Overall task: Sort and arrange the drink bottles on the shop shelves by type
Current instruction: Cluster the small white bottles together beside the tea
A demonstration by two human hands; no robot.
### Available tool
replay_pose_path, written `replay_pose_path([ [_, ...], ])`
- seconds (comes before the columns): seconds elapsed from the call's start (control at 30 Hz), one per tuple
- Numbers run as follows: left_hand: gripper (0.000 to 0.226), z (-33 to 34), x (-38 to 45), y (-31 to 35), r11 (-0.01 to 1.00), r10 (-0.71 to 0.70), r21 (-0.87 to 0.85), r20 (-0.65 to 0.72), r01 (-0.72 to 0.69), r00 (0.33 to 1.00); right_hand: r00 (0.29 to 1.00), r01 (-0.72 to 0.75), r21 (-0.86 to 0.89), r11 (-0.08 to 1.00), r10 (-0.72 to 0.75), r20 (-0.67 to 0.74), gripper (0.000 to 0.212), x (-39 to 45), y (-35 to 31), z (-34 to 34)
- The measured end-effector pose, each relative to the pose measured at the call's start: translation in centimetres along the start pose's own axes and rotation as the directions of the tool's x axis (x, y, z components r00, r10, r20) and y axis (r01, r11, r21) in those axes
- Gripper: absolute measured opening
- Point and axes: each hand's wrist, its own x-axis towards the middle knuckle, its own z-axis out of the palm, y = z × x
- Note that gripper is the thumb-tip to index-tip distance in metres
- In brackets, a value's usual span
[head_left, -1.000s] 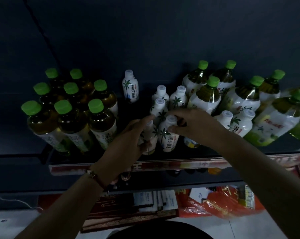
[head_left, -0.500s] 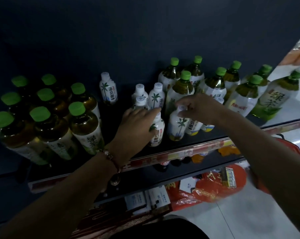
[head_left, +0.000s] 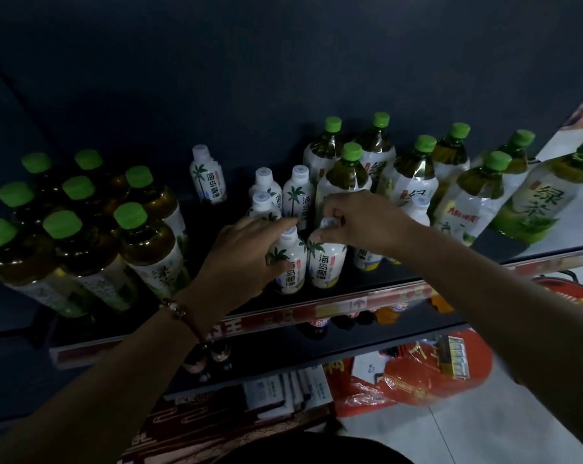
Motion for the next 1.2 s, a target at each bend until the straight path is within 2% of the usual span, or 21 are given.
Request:
replay_pose_path([
  [0.17, 0.071, -0.2, -0.8, -0.1, 0.999, 0.006, 0.041, -0.018, -0.005, 1.000, 0.997, 0.074, 0.107, 0.992, -0.071, -0.028, 0.032, -0.3, 0.5, 0.3],
  [0.27, 0.071, -0.3, -1.2, 0.0, 0.998, 0.033, 0.061, -0.053, -0.030, 0.998, 0.995, 0.095, 0.108, 0.990, -0.090, -0.051, 0.033, -0.2, 0.2, 0.7],
  [0.37, 0.070, -0.1, -1.6, 0.1, 0.998, 0.036, 0.061, -0.076, -0.031, 0.996, 0.996, 0.083, 0.126, 0.989, -0.084, 0.007, 0.037, 0.3, -0.4, 0.2],
  [0.43, 0.070, -0.1, -2.1, -0.1, 0.997, 0.011, 0.071, -0.088, -0.005, 0.996, 0.996, 0.090, 0.164, 0.982, -0.089, -0.014, 0.040, 1.0, -1.1, -0.7],
  [0.5, 0.072, -0.4, -3.0, -0.4, 0.996, -0.082, 0.026, -0.124, 0.086, 0.989, 0.989, 0.145, 0.186, 0.972, -0.137, -0.055, 0.038, 2.5, -2.1, -1.4],
  [0.53, 0.074, -0.5, -3.7, -0.5, 0.988, -0.154, -0.029, -0.149, 0.151, 0.977, 0.984, 0.177, 0.172, 0.969, -0.174, -0.030, 0.040, 3.6, -2.7, -1.4],
  [0.6, 0.076, -0.4, -5.2, -0.8, 0.957, -0.277, -0.139, -0.183, 0.254, 0.943, 0.968, 0.208, 0.121, 0.971, -0.222, 0.118, 0.052, 5.9, -3.8, -1.0],
  [0.67, 0.076, 0.0, -6.7, -0.8, 0.942, -0.321, -0.172, -0.204, 0.289, 0.925, 0.937, 0.224, 0.061, 0.973, -0.232, 0.259, 0.054, 8.2, -4.7, -0.1],
  [0.7, 0.076, 0.3, -7.3, -0.8, 0.938, -0.333, -0.175, -0.204, 0.300, 0.921, 0.927, 0.240, 0.035, 0.970, -0.240, 0.288, 0.050, 9.2, -5.1, 0.3],
  [0.83, 0.074, 0.8, -8.2, -0.4, 0.935, -0.339, -0.192, -0.228, 0.299, 0.913, 0.934, 0.280, 0.004, 0.960, -0.273, 0.232, 0.033, 11.6, -6.0, 0.8],
  [1.07, 0.080, 0.6, -7.9, -0.6, 0.937, -0.341, -0.155, -0.219, 0.313, 0.914, 0.924, 0.321, 0.070, 0.944, -0.329, 0.196, 0.028, 12.6, -8.2, 2.4],
  [1.2, 0.070, 0.5, -7.7, -0.7, 0.943, -0.325, -0.148, -0.215, 0.298, 0.921, 0.937, 0.304, 0.090, 0.948, -0.315, 0.152, 0.029, 12.6, -8.2, 2.6],
])
